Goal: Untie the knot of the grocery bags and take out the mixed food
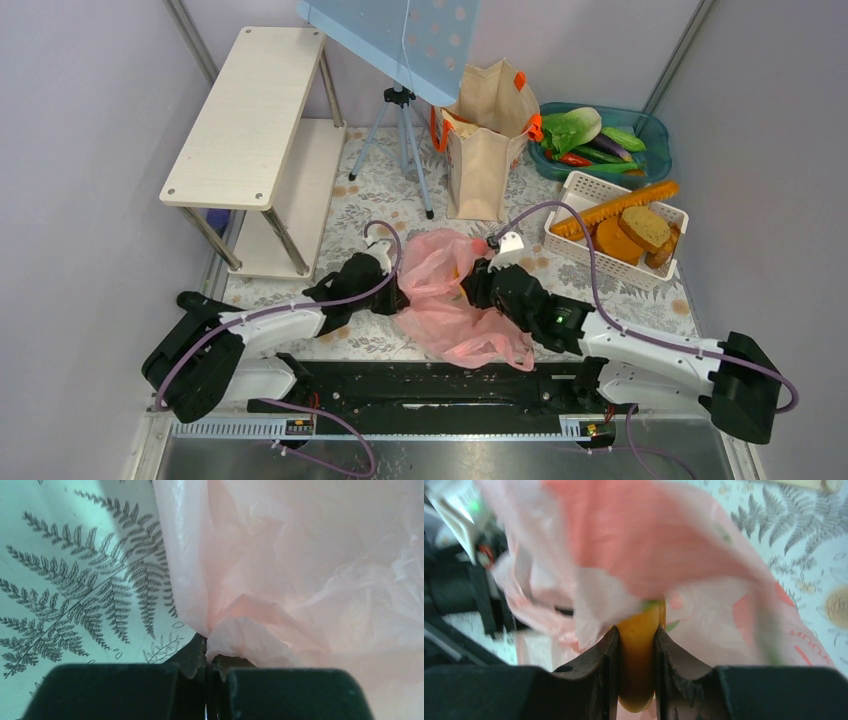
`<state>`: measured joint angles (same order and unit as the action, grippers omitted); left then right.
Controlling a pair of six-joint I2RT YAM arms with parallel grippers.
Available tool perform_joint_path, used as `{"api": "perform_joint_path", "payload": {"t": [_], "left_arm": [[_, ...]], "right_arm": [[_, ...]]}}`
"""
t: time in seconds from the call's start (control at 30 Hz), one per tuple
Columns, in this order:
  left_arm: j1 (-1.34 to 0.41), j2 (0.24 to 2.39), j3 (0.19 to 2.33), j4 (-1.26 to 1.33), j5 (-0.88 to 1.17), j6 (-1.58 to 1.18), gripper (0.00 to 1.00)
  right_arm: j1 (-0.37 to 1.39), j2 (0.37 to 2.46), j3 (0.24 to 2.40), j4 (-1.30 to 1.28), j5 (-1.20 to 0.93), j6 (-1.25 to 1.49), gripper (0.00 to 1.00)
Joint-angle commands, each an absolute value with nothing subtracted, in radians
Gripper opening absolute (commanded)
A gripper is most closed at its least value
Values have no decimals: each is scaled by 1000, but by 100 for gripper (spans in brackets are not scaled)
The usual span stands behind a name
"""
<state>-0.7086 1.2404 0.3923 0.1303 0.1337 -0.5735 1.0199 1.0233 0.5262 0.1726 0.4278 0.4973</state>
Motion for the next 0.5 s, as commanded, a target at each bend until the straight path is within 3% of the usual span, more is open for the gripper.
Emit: {"api": "perform_joint_path", "payload": {"t": [0.0,0.27,0.47], "left_arm": [[-704,1189,494,80,108,-657,0],[-658,1197,666,-123,125,-665,0],[-606,1290,838,-407,163,-529,0]], "right_arm": [[1015,949,575,-138,321,526,19],[1016,790,627,-266,29,538,18],[1016,699,761,-308,15,542,19]]}}
